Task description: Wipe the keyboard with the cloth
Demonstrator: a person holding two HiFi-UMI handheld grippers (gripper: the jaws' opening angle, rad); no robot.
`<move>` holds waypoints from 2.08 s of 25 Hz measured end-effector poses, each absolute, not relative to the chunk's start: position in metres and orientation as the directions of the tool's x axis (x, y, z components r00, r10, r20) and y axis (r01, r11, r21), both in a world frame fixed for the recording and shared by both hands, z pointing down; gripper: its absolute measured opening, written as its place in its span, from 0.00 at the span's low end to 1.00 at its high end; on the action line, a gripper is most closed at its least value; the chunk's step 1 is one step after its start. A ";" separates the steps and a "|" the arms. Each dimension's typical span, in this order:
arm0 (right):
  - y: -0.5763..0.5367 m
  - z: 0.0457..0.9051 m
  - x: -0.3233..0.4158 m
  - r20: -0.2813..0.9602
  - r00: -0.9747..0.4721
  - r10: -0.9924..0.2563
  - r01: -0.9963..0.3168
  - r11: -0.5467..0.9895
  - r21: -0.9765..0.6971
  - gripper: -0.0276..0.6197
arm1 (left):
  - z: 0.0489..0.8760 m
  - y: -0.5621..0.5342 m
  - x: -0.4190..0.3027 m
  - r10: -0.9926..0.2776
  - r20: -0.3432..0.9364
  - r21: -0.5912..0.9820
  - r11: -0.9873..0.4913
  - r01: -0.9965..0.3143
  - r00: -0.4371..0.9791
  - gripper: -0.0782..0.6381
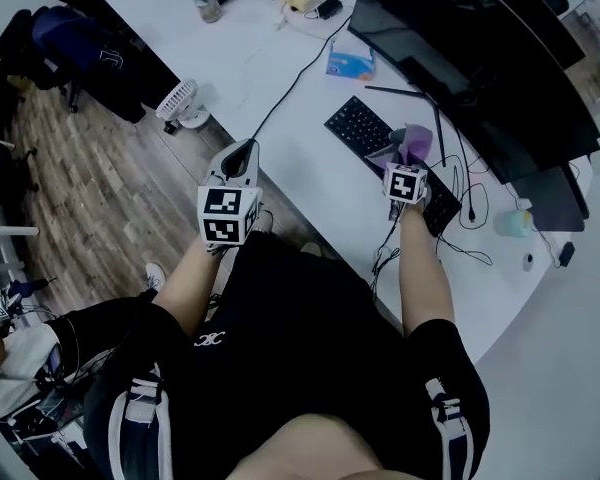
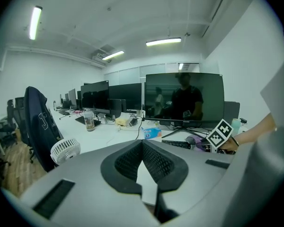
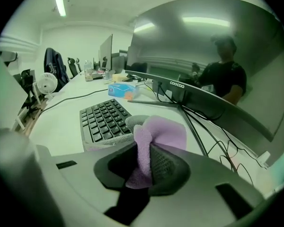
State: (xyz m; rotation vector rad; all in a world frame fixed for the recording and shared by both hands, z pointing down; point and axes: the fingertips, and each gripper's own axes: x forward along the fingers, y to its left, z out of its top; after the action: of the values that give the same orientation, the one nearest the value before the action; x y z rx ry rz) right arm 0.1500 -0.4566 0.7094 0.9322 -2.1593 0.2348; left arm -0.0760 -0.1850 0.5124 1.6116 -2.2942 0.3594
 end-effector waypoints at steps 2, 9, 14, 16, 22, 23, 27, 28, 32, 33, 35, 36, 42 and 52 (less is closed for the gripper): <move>-0.456 0.708 0.137 0.704 -0.457 -0.543 -0.674 0.728 0.124 0.18 | 0.512 -0.182 -0.082 -0.858 0.396 -0.025 0.346 -0.938 -0.327 0.13; -0.457 0.704 0.092 0.709 -0.479 -0.517 -0.627 0.767 0.136 0.18 | 0.508 -0.172 -0.109 -0.837 0.407 -0.031 0.388 -0.921 -0.366 0.13; -0.457 0.707 0.058 0.707 -0.501 -0.499 -0.597 0.791 0.136 0.18 | 0.504 -0.161 -0.129 -0.821 0.409 -0.040 0.419 -0.907 -0.398 0.13; -0.458 0.708 0.044 0.709 -0.505 -0.492 -0.584 0.800 0.139 0.18 | 0.501 -0.160 -0.138 -0.817 0.406 -0.042 0.430 -0.902 -0.409 0.13; -0.459 0.703 0.003 0.719 -0.513 -0.469 -0.553 0.821 0.141 0.18 | 0.496 -0.152 -0.165 -0.803 0.402 -0.043 0.465 -0.884 -0.441 0.13; -0.458 0.703 -0.004 0.721 -0.514 -0.464 -0.548 0.825 0.140 0.18 | 0.495 -0.149 -0.170 -0.800 0.401 -0.043 0.470 -0.881 -0.446 0.13; -0.456 0.705 -0.029 0.729 -0.514 -0.453 -0.531 0.835 0.144 0.18 | 0.493 -0.139 -0.185 -0.793 0.391 -0.043 0.491 -0.870 -0.466 0.13; -0.456 0.705 -0.035 0.730 -0.516 -0.448 -0.529 0.837 0.139 0.18 | 0.491 -0.135 -0.189 -0.792 0.388 -0.043 0.496 -0.867 -0.472 0.13; -0.457 0.703 -0.044 0.739 -0.494 -0.458 -0.561 0.817 0.131 0.18 | 0.486 -0.123 -0.202 -0.788 0.376 -0.039 0.512 -0.858 -0.488 0.13; -0.457 0.700 -0.045 0.735 -0.491 -0.468 -0.576 0.807 0.130 0.18 | 0.484 -0.120 -0.204 -0.788 0.372 -0.038 0.515 -0.857 -0.490 0.13; -0.449 0.687 -0.056 0.696 -0.543 -0.470 -0.575 0.812 0.100 0.18 | 0.479 -0.115 -0.210 -0.791 0.360 -0.034 0.518 -0.855 -0.494 0.13; -0.443 0.675 -0.067 0.656 -0.591 -0.469 -0.561 0.824 0.085 0.18 | 0.477 -0.112 -0.214 -0.793 0.355 -0.031 0.520 -0.854 -0.495 0.13; -0.400 0.562 -0.097 0.361 -0.783 -0.507 -0.524 0.850 0.058 0.18 | 0.472 -0.110 -0.231 -0.813 0.323 0.001 0.513 -0.858 -0.485 0.13; -0.327 0.432 -0.073 0.040 -0.856 -0.515 -0.515 0.857 0.028 0.18 | 0.451 -0.142 -0.228 -0.878 0.258 0.033 0.425 -0.905 -0.403 0.13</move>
State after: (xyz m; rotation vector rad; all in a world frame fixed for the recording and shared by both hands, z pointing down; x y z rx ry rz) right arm -0.0730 -0.3270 0.4318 0.8278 -2.9826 -0.0253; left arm -0.2277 -0.1425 0.4512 1.5597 -2.4435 0.1639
